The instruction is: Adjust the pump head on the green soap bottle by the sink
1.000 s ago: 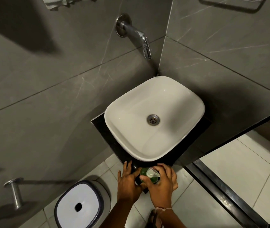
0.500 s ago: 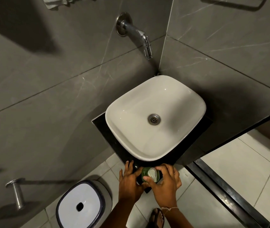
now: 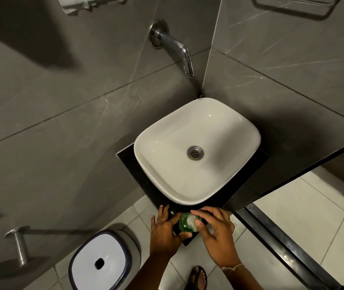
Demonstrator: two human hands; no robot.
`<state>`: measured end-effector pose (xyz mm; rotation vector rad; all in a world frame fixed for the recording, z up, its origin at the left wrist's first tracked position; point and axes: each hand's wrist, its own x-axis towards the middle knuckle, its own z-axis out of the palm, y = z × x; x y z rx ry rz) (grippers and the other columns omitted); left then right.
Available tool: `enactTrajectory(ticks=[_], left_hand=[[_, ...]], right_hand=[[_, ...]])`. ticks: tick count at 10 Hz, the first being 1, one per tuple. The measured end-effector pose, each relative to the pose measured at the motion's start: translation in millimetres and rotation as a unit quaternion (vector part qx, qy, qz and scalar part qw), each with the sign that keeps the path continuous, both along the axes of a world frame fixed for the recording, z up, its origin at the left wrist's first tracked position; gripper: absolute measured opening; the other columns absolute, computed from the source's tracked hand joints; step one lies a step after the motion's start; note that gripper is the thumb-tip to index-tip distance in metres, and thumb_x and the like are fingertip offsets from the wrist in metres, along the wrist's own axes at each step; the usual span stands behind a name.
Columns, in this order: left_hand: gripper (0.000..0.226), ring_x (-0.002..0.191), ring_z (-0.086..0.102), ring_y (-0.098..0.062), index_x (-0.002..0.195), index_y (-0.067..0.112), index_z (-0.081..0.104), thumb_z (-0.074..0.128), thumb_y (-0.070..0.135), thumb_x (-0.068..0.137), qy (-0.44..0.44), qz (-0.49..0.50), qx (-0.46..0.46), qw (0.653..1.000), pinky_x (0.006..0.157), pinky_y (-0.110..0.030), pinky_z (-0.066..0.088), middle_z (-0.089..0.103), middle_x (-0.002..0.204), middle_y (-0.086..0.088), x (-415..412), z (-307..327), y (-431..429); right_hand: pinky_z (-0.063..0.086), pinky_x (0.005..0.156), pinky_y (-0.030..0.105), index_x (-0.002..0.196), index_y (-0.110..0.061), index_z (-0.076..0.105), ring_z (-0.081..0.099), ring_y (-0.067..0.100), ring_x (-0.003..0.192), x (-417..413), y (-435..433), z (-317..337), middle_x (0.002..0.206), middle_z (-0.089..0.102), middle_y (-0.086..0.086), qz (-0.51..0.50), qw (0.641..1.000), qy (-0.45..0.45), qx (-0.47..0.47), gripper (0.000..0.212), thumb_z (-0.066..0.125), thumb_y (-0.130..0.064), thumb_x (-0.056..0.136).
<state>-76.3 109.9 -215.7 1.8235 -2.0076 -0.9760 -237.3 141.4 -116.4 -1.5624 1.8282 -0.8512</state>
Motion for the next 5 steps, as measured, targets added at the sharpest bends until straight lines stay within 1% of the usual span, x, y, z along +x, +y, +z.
enactTrajectory(ticks=[1,2,3,4,5], left_hand=[[0.079,0.148,0.002,-0.019,0.131,0.048,0.045,0.05,0.083,0.06,-0.005,-0.005,0.0,1.0,0.119,-0.05,0.004,0.02,0.159,-0.002,0,3,0],[0.078,0.148,0.0,-0.019,0.132,0.046,0.043,0.054,0.078,0.062,-0.007,-0.01,0.009,1.0,0.12,-0.05,0.003,0.018,0.16,-0.002,0,1,2],[0.076,0.148,0.0,-0.019,0.132,0.047,0.042,0.058,0.074,0.063,-0.012,-0.01,0.02,1.0,0.119,-0.05,0.002,0.018,0.16,-0.002,-1,7,0],[0.083,0.148,-0.002,-0.02,0.137,0.046,0.036,0.061,0.074,0.062,-0.03,-0.023,0.033,0.999,0.119,-0.052,0.003,0.014,0.161,-0.002,3,8,3],[0.089,0.149,-0.004,-0.024,0.146,0.039,0.022,0.053,0.076,0.071,-0.089,-0.013,0.038,0.995,0.12,-0.05,0.003,0.008,0.162,-0.003,20,10,9]], right_hand=[[0.039,0.098,0.049,0.104,-0.069,0.054,0.045,0.008,0.117,2,1,-2,0.111,0.055,-0.029,-0.007,1.0,0.007,-0.004,0.025,0.051,-0.052,0.086],[0.038,0.097,0.047,0.105,-0.068,0.054,0.044,0.007,0.117,1,3,-3,0.111,0.054,-0.03,-0.013,1.0,0.016,-0.004,0.024,0.045,-0.058,0.085],[0.038,0.098,0.047,0.107,-0.066,0.055,0.044,0.006,0.118,1,1,-3,0.112,0.055,-0.029,-0.008,1.0,0.024,0.002,0.025,0.045,-0.06,0.085],[0.04,0.1,0.046,0.113,-0.062,0.055,0.046,0.006,0.119,1,4,1,0.114,0.057,-0.027,-0.012,1.0,-0.008,0.002,0.033,0.037,-0.068,0.086],[0.042,0.103,0.042,0.116,-0.066,0.047,0.047,0.008,0.118,-11,1,9,0.115,0.06,-0.021,-0.066,0.994,-0.08,0.018,0.031,0.034,-0.066,0.088]])
